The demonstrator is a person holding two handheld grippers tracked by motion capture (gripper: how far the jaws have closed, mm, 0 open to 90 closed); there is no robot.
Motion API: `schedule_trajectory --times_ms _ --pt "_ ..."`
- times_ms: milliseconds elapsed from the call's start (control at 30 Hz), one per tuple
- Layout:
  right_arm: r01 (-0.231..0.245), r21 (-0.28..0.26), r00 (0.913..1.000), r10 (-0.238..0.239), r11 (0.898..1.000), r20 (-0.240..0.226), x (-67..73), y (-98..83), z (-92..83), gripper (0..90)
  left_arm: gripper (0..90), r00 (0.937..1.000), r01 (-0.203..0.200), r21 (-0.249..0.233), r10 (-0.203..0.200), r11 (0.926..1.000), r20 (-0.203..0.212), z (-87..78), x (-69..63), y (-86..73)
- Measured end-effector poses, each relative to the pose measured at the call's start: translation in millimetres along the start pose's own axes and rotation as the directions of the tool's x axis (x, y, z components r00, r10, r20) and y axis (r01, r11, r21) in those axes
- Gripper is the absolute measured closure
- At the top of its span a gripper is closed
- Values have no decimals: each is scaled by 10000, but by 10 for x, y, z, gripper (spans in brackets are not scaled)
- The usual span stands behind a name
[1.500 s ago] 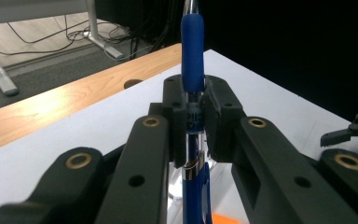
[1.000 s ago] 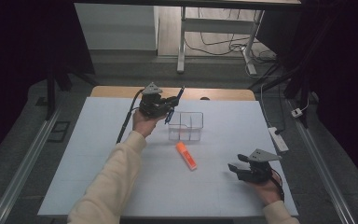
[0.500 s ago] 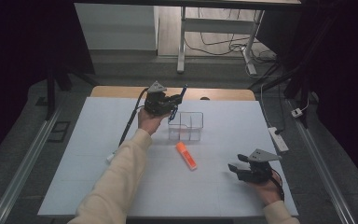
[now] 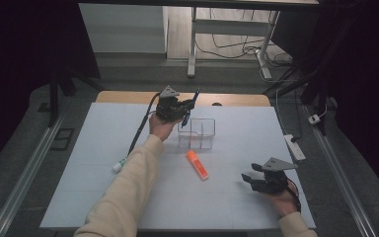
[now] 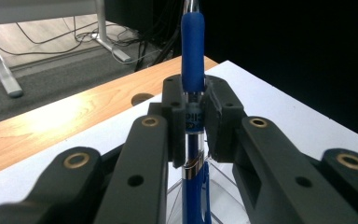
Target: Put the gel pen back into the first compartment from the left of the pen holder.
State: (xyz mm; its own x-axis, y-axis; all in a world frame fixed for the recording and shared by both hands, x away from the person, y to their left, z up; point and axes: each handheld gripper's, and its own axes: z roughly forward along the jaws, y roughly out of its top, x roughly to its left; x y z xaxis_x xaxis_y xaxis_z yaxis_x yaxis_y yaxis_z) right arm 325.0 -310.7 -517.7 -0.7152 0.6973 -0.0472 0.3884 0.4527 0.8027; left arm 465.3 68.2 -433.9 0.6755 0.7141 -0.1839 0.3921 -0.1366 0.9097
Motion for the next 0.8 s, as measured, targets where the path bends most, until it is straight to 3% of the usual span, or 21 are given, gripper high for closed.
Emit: schedule_trajectory --times_ms 100,200,333,800 --pt "12 51 10000 -12 10000 23 0 -1 3 393 773 9999 -112 54 112 9999 124 -6 3 -22" --pt "21 54 10000 -21 10000 -24 1 -3 6 393 611 9996 -206 75 204 9998 202 -36 5 -39" --pt "35 92 10000 -35 10000 17 3 -3 11 392 505 9984 -316 107 311 9994 466 -96 12 -52" --pt "13 7 10000 -13 10000 -2 13 -3 10 392 448 9977 -429 425 406 9982 536 -311 -15 -131"
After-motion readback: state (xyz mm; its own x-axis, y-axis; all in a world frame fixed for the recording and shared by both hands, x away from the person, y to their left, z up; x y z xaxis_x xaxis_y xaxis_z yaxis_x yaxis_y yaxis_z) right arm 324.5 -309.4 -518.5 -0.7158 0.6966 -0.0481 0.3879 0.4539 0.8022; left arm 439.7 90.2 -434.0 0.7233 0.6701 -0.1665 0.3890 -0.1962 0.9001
